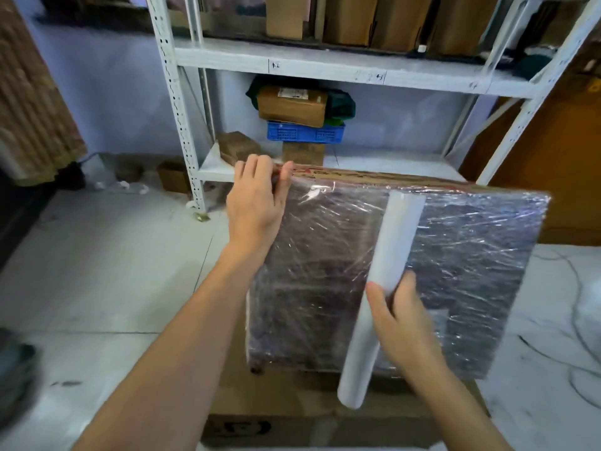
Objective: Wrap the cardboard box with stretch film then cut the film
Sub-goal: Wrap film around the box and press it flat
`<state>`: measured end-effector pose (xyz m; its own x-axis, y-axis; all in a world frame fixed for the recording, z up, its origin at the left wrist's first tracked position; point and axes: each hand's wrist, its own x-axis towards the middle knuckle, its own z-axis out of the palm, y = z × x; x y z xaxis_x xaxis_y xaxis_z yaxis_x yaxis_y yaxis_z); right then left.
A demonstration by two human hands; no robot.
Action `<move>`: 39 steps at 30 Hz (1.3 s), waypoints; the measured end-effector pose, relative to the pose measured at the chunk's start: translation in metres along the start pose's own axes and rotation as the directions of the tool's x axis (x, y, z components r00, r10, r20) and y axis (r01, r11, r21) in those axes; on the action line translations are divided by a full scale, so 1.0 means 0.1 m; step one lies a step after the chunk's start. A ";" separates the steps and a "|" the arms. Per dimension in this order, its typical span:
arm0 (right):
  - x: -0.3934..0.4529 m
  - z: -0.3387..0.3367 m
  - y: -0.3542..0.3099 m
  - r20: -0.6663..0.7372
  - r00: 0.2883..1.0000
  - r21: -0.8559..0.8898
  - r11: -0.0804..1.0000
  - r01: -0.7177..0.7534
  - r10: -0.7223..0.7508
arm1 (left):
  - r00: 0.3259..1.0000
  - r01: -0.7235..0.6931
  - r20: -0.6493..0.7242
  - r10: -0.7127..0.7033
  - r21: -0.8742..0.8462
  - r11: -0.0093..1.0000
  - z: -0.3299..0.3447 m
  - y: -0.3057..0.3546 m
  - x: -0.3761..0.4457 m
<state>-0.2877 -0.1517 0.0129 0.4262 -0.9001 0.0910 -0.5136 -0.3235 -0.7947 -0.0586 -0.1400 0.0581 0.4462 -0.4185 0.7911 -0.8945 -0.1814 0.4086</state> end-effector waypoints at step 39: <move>2.13 -0.39 -0.85 0.293 0.897 0.054 0.931 -0.361 0.331 | 0.758 -0.136 0.645 -0.100 0.306 0.942 0.95 -0.16 0.89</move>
<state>-0.1820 -0.3271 0.1230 0.4304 -0.8290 -0.3572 -0.5921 0.0394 -0.8049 -0.0076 -0.2590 0.0786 0.4102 -0.8727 0.2649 -0.9118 -0.3867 0.1378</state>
